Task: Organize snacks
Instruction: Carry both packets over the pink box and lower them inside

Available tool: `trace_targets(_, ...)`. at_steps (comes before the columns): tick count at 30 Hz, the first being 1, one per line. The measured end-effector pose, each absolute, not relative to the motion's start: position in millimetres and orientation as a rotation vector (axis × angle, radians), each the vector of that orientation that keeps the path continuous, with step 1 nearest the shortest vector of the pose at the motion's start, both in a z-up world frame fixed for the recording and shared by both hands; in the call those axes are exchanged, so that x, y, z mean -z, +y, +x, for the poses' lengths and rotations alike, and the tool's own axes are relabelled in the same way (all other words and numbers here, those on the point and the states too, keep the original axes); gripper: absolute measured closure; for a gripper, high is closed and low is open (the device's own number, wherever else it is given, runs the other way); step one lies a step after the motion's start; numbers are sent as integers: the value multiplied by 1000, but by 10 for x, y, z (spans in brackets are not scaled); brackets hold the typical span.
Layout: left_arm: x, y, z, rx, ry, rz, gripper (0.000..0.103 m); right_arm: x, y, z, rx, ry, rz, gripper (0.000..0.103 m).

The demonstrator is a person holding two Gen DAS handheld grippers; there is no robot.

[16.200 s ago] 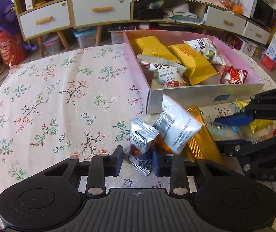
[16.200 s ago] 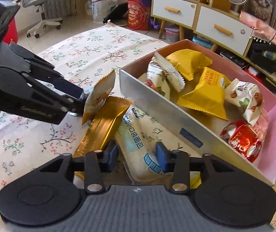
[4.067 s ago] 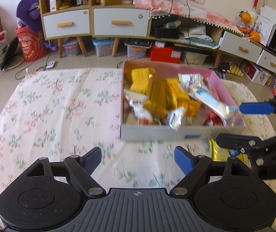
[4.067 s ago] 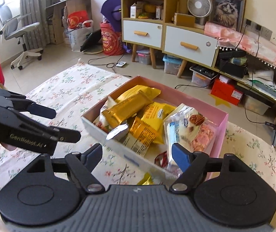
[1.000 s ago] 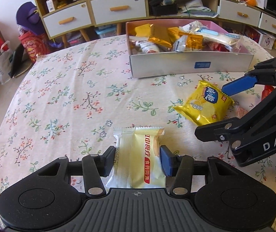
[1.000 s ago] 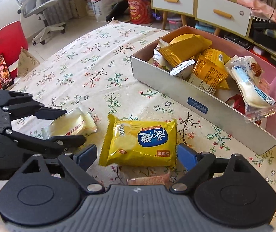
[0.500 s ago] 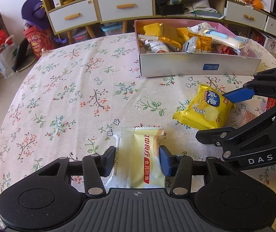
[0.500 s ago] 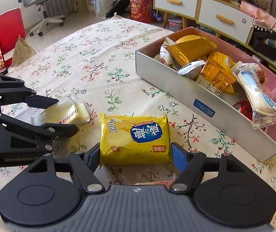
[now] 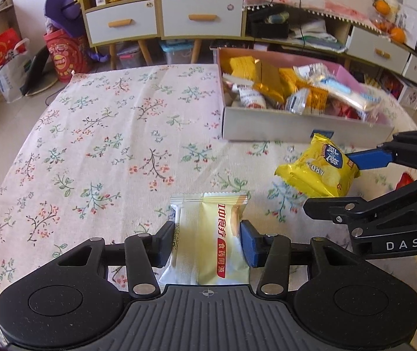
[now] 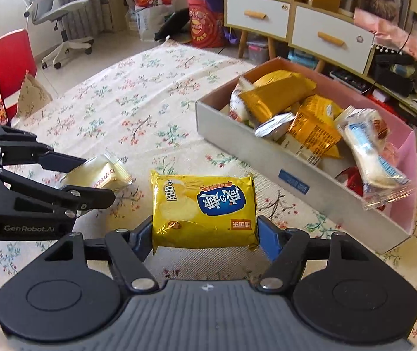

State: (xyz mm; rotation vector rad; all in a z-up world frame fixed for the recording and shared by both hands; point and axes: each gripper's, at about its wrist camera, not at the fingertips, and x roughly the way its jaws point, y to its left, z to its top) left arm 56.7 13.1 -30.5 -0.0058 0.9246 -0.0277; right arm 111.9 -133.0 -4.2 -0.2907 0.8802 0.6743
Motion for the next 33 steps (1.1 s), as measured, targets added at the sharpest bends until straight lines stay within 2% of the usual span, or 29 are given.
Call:
trace_targets(16,-118,-49,1172,99,858,-63,58,-357,-1746,1481,-524,754,-161,35)
trace_targets(33,-117,-565,2587,218,830,-18,57,-163,-1752,1902,-456,705,-282,33)
